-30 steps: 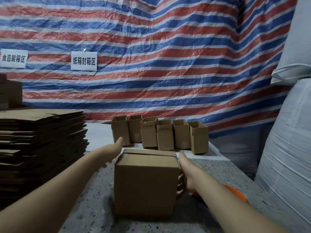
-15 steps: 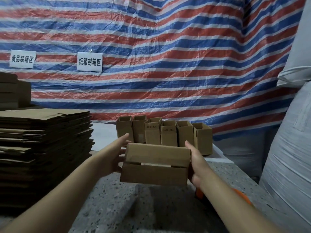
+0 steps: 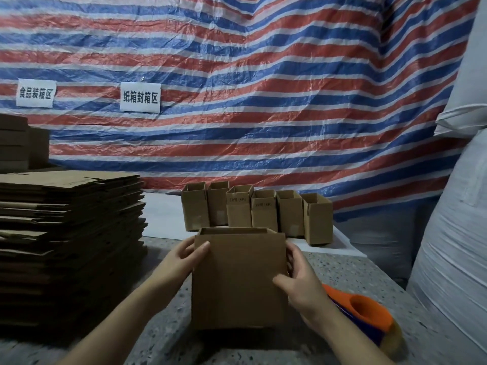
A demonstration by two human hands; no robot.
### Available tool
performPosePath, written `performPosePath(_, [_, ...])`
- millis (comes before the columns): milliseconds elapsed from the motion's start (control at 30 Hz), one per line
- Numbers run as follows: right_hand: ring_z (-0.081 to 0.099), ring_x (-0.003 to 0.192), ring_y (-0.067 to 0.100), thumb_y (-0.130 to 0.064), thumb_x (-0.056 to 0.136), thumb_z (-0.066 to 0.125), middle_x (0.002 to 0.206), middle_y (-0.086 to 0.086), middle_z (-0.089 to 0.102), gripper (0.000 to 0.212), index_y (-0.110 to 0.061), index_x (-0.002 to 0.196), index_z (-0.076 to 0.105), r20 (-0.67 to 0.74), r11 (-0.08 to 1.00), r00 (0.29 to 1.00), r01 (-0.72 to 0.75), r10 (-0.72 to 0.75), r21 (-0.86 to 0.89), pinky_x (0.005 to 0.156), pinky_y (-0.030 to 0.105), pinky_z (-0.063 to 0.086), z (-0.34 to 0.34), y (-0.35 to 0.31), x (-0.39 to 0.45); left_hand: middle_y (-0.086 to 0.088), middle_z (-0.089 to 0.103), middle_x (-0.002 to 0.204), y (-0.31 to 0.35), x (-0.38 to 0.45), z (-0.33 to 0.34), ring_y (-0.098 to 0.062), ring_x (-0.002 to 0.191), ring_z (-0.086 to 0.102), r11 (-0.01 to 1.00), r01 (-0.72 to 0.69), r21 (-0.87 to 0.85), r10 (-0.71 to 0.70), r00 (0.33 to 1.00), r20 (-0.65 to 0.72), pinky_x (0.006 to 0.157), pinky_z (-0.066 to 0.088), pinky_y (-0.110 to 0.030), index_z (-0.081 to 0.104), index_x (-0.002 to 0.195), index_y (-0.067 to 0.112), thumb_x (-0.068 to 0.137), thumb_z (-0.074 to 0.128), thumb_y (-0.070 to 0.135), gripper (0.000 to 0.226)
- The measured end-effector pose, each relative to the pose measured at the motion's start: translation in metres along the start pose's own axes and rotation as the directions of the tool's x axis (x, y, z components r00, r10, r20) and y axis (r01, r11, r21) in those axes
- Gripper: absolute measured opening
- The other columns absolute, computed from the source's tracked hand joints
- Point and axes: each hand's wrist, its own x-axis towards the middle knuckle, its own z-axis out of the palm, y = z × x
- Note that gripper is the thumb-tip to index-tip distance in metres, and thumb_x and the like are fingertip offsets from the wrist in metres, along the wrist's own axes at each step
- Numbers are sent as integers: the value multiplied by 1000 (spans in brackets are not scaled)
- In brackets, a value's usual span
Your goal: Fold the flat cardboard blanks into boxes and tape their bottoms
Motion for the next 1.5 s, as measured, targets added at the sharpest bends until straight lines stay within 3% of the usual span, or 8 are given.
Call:
performPosePath(133, [63,105,6,1,91,66,123,-13,60,69,-58,117,41,-21,999,1000,-23,22,-25,67,18,57,3,16,-9,2,62,128,-16,-3,3,-16,117,60,990,-58,130,66,996,-56,98,50,-34,52,134,28,73,65,55,68])
performPosePath(333, [66,103,15,-16,88,75,124,-4,59,61,-44,129,41,-56,983,989,-132,140,131,61,23,59,11,37,-11,4,51,137,-35,-4,3,-9,113,57,993,-51,109,50,999,14,74,53,-15,35,142,38,71,73,63,84])
performPosePath(467, [75,84,13,-19,82,81,117,2,67,60,-34,130,47,-52,968,982,-167,179,185,59,22,58,13,45,-10,-1,46,146,-49,-6,-3,-18,124,54,984,-30,175,15,996,86,96,53,-34,21,153,32,40,86,70,136])
performPosePath(633, [69,97,14,-46,66,80,121,-2,64,64,-40,123,50,-80,975,983,-151,166,162,60,22,58,19,40,-5,-1,45,147,-49,-3,-5,-21,131,48,978,-82,191,72,996,58,109,43,-47,24,152,33,36,87,70,137])
performPosePath(733, [58,118,18,-69,62,66,137,-3,52,60,-46,114,48,-178,991,975,-130,130,15,78,29,58,19,43,0,-1,47,147,-51,-4,-9,-20,130,50,983,-87,161,85,996,18,109,44,-47,28,151,32,43,87,64,127])
performPosePath(867, [48,135,27,-82,57,55,148,4,49,106,-27,147,42,-211,989,967,-149,142,-18,110,49,43,20,56,2,1,52,142,-54,-4,-14,-18,125,55,988,-83,132,82,997,8,103,49,-43,33,149,35,49,88,59,116])
performPosePath(1167, [72,93,16,-65,56,73,106,-2,75,65,-28,109,64,-203,961,948,-211,246,181,57,23,56,30,45,3,6,54,138,-57,-4,-18,-13,122,56,984,-76,161,80,997,-21,96,52,-36,35,146,42,42,89,69,120])
performPosePath(1500, [71,95,20,-55,64,75,107,1,74,52,-29,107,64,-171,965,961,-183,216,189,58,25,58,26,40,8,5,47,144,-54,-1,-14,-17,131,47,971,-169,171,176,984,-23,108,44,-48,27,151,38,36,86,73,133])
